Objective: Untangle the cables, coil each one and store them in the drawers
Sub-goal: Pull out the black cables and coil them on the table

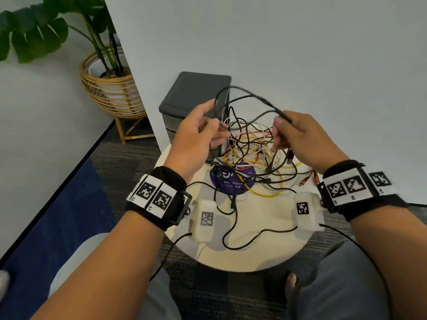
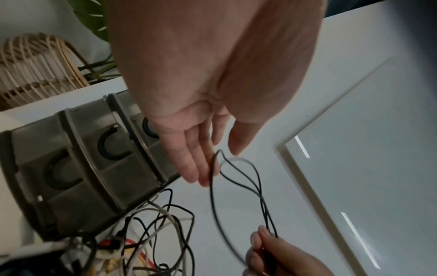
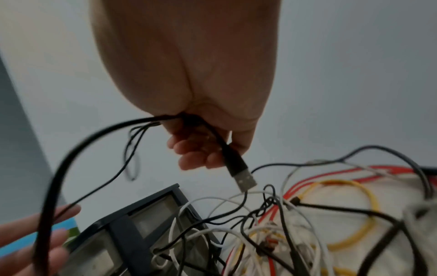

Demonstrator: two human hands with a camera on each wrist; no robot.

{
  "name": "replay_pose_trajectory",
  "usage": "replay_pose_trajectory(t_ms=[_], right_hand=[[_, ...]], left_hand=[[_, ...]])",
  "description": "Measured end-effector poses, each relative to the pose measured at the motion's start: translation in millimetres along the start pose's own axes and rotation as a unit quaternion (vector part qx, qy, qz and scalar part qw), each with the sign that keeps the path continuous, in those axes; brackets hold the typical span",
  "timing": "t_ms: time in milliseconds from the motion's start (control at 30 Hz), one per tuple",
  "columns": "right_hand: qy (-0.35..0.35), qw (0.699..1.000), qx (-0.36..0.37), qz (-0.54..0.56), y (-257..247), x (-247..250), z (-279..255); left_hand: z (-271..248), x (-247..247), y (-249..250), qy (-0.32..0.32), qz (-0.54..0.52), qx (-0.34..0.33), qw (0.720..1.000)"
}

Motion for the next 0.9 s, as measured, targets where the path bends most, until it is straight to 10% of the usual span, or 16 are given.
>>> replay_pose_trajectory(t_ms=[233, 367, 900], right_hand=[[0.085, 0.981, -0.17, -0.045, 42, -20, 16], [0.055, 0.965, -0.118, -0.227, 57, -37, 17], [0.068, 0.95, -0.107, -0.284, 50, -20, 11]], left_hand=[[3, 15, -17, -0.061, 0.179, -0.011, 0.982], [1, 18, -27, -0.099, 0.274, -0.028, 0.956], [-3, 12, -44, -0.174, 0.374, -0.032, 0.911]])
Point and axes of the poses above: each hand's wrist, its own z-axis towards the middle knuckle, its own x-axis out of the back of the hand, y = z × x, the point moved 3 cm from there along z, towards the middle knuckle, and after that the axes turned 15 degrees about y, right-handed, at the moved point
